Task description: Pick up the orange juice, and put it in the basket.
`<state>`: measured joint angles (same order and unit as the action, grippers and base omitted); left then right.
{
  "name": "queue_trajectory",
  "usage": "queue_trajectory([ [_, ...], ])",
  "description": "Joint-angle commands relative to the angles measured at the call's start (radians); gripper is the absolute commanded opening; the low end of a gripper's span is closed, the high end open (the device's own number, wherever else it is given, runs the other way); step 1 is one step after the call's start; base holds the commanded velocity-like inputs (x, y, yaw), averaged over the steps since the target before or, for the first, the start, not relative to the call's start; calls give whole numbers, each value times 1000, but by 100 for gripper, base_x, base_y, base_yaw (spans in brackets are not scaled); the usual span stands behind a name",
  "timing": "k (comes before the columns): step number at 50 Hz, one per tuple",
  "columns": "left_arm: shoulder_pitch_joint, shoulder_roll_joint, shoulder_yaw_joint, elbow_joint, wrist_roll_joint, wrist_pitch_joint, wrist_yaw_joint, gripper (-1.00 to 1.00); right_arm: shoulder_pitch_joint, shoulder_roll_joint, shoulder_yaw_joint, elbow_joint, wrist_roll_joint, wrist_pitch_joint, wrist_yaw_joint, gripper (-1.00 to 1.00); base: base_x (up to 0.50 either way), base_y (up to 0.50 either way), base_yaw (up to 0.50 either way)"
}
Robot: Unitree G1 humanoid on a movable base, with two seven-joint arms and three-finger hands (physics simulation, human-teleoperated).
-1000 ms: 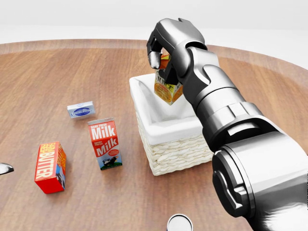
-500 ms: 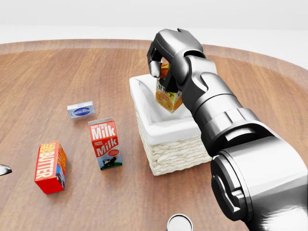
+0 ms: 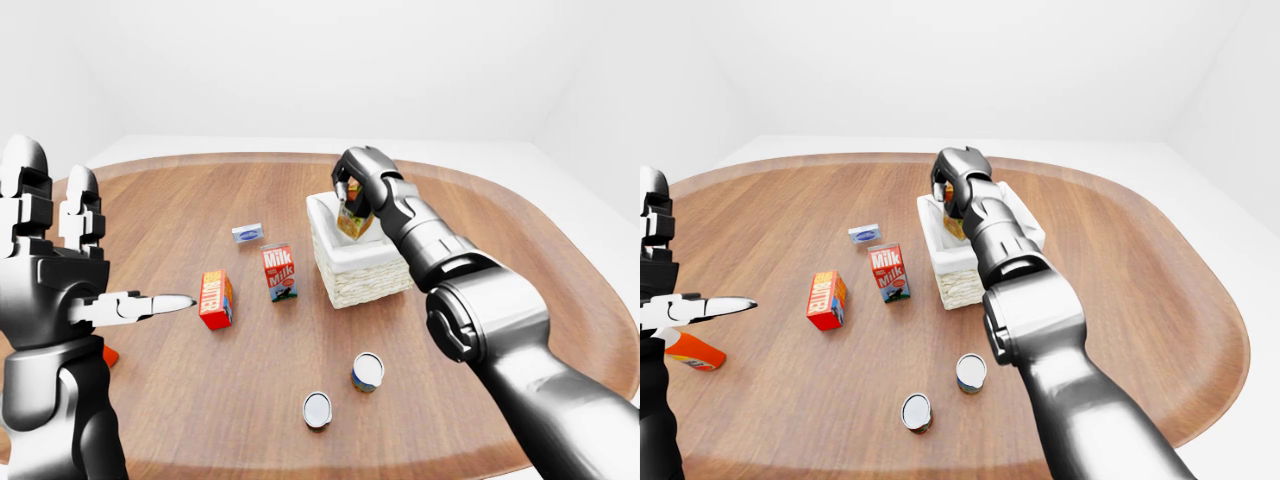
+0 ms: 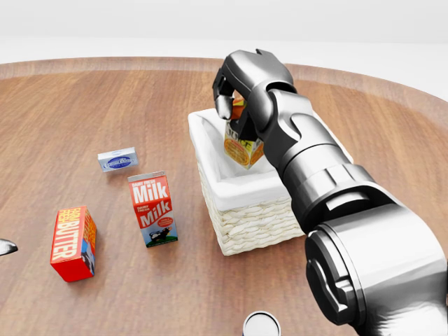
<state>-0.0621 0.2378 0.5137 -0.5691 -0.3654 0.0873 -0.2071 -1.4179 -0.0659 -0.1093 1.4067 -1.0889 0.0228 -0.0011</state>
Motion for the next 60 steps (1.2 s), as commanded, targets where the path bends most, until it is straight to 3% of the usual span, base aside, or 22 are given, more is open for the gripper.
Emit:
queue_trajectory([
  [1, -3, 0, -3, 5, 2, 0, 0, 100, 3, 3, 2, -17, 26, 5, -17, -100, 0, 0, 0],
  [60, -1, 0, -2, -1, 1, 0, -1, 100, 67, 26, -18, -13, 15, -35, -69, -100, 0, 0, 0],
])
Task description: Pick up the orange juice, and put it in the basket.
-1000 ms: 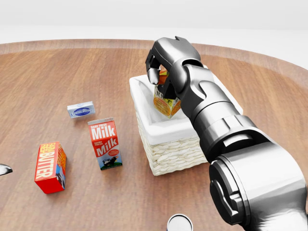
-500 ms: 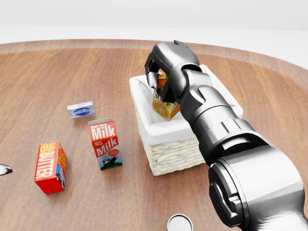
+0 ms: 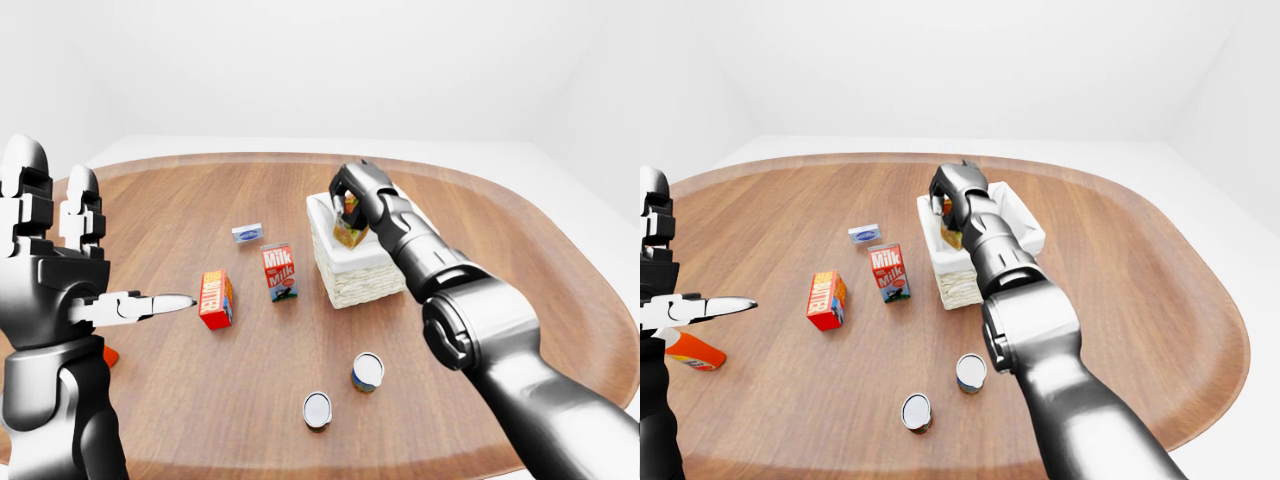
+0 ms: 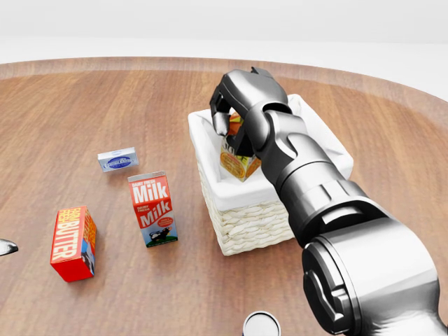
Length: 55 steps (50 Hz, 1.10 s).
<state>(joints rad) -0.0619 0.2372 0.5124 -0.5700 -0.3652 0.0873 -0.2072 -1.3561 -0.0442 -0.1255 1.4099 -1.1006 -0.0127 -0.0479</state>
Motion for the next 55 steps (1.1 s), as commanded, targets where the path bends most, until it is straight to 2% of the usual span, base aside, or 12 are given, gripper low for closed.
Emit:
queue_trajectory([
  [1, -1, 0, -1, 0, 1, 0, 0, 100, 6, 5, -1, -17, 27, 0, -24, -100, 0, 0, 0],
  [30, 0, -2, -5, 4, 6, 0, -2, 100, 42, 12, -3, -15, 14, -12, -81, -100, 0, 0, 0],
  [55, -3, 0, -9, 18, 7, 0, -1, 100, 62, 20, -8, -14, 9, -17, -91, -100, 0, 0, 0],
])
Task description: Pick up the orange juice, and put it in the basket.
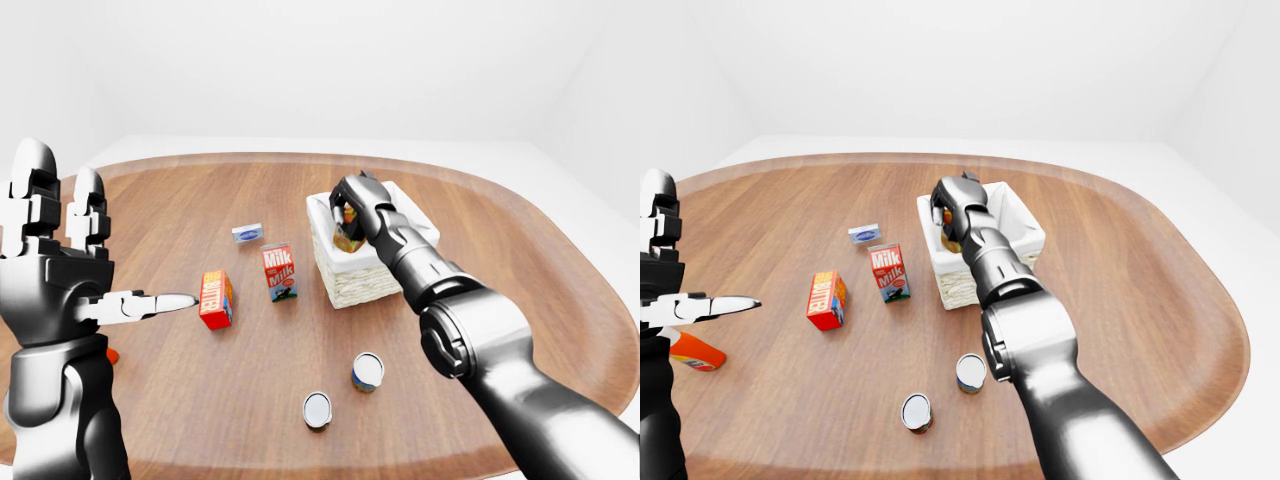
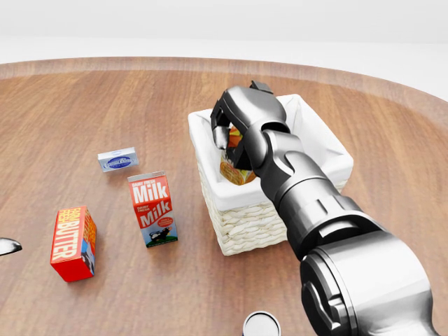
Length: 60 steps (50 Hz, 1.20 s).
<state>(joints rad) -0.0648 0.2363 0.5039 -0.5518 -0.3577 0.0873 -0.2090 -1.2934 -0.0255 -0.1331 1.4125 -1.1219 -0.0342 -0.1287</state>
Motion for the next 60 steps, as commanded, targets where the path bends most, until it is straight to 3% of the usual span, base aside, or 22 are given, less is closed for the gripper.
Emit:
queue_trajectory([
  [1, 0, 0, -1, 1, -1, 0, 1, 100, 2, 2, 0, -17, 29, 5, -10, -100, 0, 0, 0],
  [10, -1, 1, -2, 5, 0, 0, 1, 100, 7, 4, -2, -17, 29, 3, -11, -100, 0, 0, 0],
  [11, -2, 1, -3, 6, 1, 0, 0, 100, 7, 5, -2, -17, 29, 3, -9, -65, 0, 0, 0],
  [13, -2, 1, -3, 7, 1, 0, 0, 100, 7, 4, -1, -16, 28, 2, -7, -24, 0, 0, 0],
  [14, -2, 1, -3, 7, 1, 0, 0, 100, 7, 4, -1, -16, 28, 2, -7, -24, 0, 0, 0],
  [15, -2, 1, -3, 8, 1, 0, 1, 100, 7, 4, -1, -16, 28, 2, -5, 28, 0, 0, 0],
  [17, -2, 1, -2, 6, 0, 0, 1, 100, 8, 4, -1, -16, 27, 0, -1, 65, 0, 0, 0],
  [24, -3, 2, -4, 12, 2, 0, 0, 100, 1, -3, -7, -16, 26, -3, 10, 100, 0, 0, 0],
  [60, 5, 1, 9, -17, -7, 0, 0, 100, -81, -38, -1, -18, 8, -3, 30, 100, 0, 0, 0],
])
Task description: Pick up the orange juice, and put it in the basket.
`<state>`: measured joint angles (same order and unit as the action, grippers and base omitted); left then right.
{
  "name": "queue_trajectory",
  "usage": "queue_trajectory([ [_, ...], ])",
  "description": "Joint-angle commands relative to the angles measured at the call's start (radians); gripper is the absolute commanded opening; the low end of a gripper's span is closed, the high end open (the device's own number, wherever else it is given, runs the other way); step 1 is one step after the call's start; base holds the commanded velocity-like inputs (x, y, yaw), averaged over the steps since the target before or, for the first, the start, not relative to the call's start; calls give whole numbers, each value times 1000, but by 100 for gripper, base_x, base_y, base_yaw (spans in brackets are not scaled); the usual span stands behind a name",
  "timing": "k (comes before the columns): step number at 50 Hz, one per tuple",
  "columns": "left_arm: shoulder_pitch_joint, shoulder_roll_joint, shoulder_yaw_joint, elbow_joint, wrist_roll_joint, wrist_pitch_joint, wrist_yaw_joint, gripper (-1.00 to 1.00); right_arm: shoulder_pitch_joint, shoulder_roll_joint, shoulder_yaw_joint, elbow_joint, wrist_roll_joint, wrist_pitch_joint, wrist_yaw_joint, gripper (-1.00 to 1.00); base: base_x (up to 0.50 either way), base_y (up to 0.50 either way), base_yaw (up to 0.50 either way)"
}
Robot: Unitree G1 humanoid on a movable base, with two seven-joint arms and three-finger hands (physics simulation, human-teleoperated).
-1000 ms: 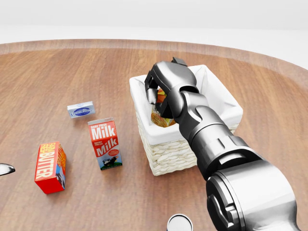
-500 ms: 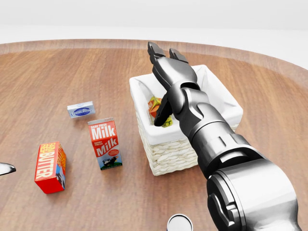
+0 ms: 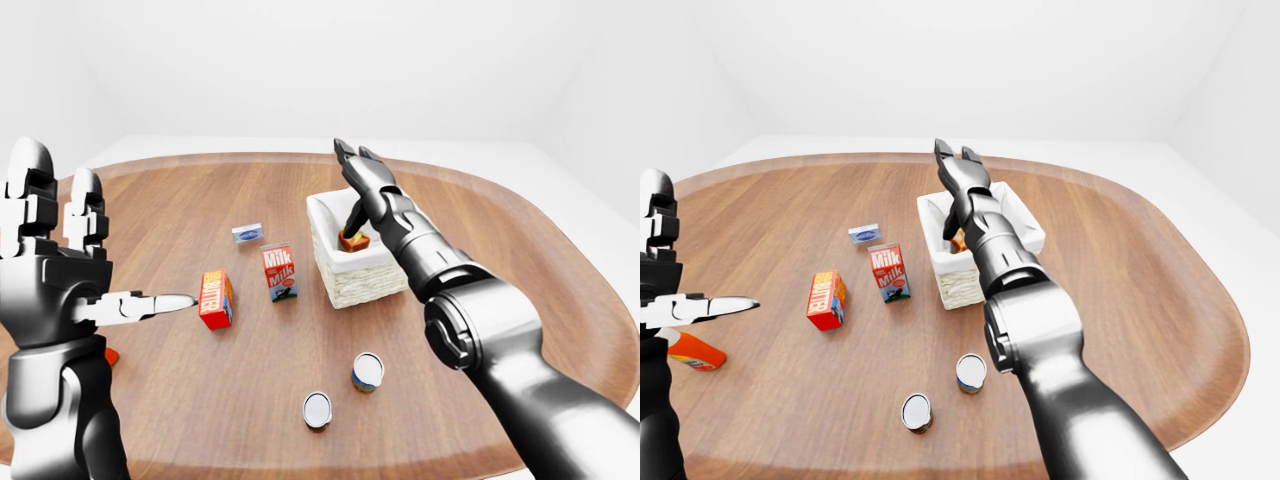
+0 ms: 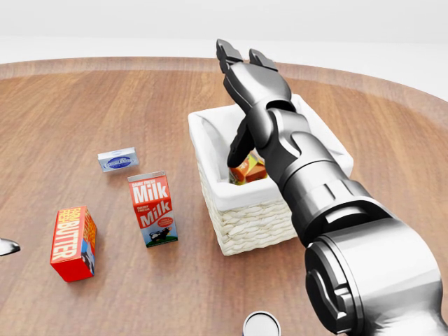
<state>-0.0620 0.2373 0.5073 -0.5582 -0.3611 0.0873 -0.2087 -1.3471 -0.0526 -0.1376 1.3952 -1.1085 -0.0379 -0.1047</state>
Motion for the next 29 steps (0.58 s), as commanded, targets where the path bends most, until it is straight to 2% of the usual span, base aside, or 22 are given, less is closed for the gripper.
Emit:
queue_trajectory([
  [1, 2, 0, 6, -11, -3, 0, 0, 100, -29, -12, 4, -1, -5, 1, 6, 100, 0, 0, 0],
  [29, -1, 1, 6, -11, -3, 0, 1, 100, -47, -19, 7, -1, -11, 0, 9, 100, 0, 0, 0],
])
